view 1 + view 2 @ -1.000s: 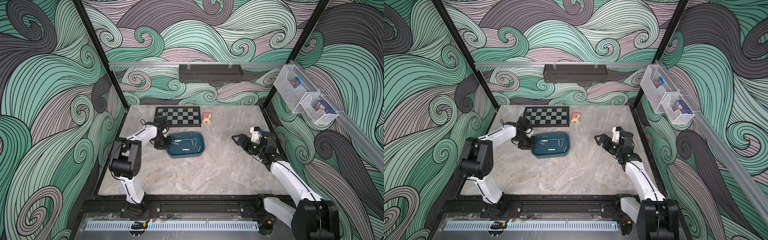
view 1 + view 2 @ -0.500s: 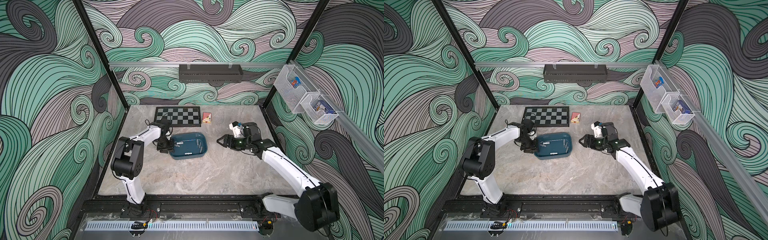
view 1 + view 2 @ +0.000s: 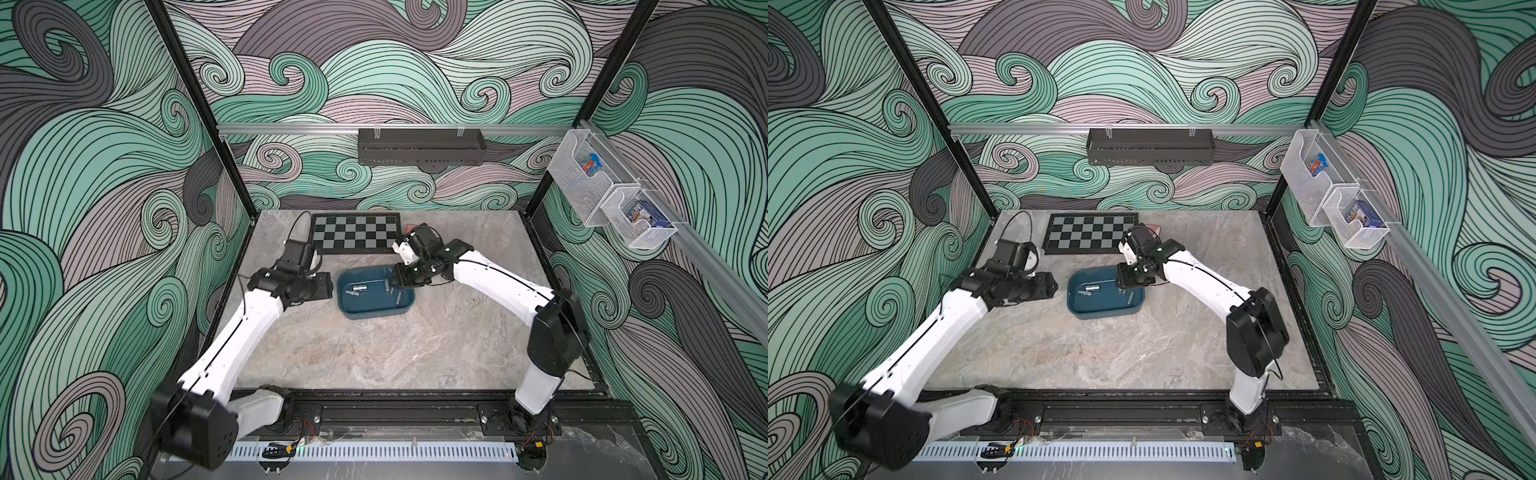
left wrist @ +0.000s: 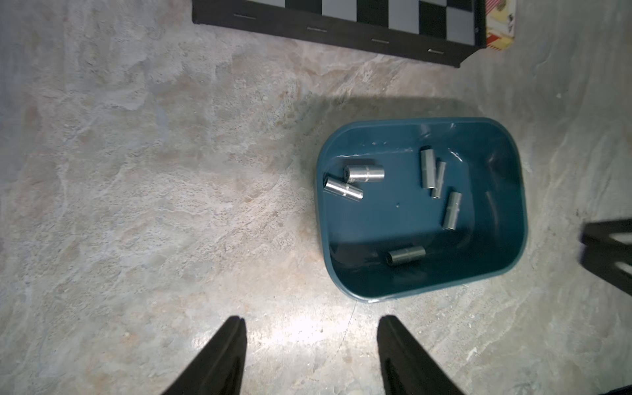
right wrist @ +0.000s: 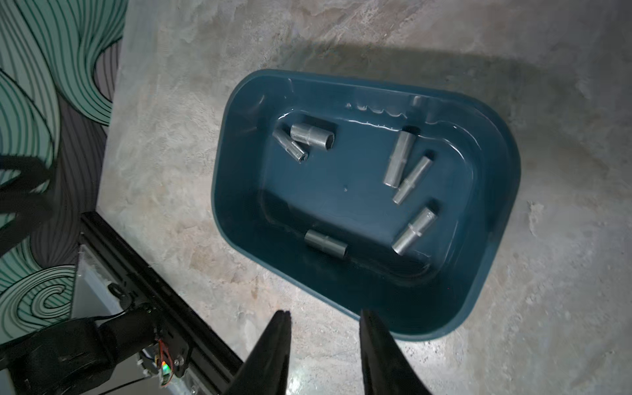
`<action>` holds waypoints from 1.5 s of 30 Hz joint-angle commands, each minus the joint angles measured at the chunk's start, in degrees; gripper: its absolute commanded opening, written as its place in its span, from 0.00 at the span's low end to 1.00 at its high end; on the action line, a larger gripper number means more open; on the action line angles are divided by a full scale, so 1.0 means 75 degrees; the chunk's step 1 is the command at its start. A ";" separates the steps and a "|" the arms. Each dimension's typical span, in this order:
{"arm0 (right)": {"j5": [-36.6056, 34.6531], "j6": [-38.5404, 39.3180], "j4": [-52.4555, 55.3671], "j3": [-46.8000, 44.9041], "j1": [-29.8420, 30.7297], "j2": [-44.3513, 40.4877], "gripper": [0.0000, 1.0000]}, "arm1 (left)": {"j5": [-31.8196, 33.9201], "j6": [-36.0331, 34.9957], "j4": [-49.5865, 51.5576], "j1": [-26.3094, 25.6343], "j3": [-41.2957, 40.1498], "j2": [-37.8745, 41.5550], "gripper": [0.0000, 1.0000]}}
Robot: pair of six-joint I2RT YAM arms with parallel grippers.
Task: Take out the socket from the storage box
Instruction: Move the storage box to the center of the board, then pick up the socket head from the storage box.
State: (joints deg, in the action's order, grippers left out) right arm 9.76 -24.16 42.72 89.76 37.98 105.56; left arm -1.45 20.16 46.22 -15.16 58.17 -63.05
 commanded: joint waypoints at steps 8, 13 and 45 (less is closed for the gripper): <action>-0.1137 0.0097 0.1047 0.2448 0.0129 0.2522 0.37 | 0.0135 0.0000 -0.0200 -0.0032 -0.0766 0.1212 0.67; -0.1282 0.0076 0.1253 0.3357 0.0128 0.3329 0.37 | 0.0335 -0.0083 -0.0197 -0.0039 -0.0722 0.1179 0.67; -0.2264 -0.0112 0.1535 0.3342 0.0350 0.4289 0.34 | 0.0610 -0.0133 -0.0244 -0.0100 -0.0748 0.1398 0.65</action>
State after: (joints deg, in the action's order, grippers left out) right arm -4.45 -25.45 52.95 116.14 39.94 137.03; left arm 2.39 19.97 44.95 -15.31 51.86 -52.38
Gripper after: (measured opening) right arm 0.344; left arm 0.653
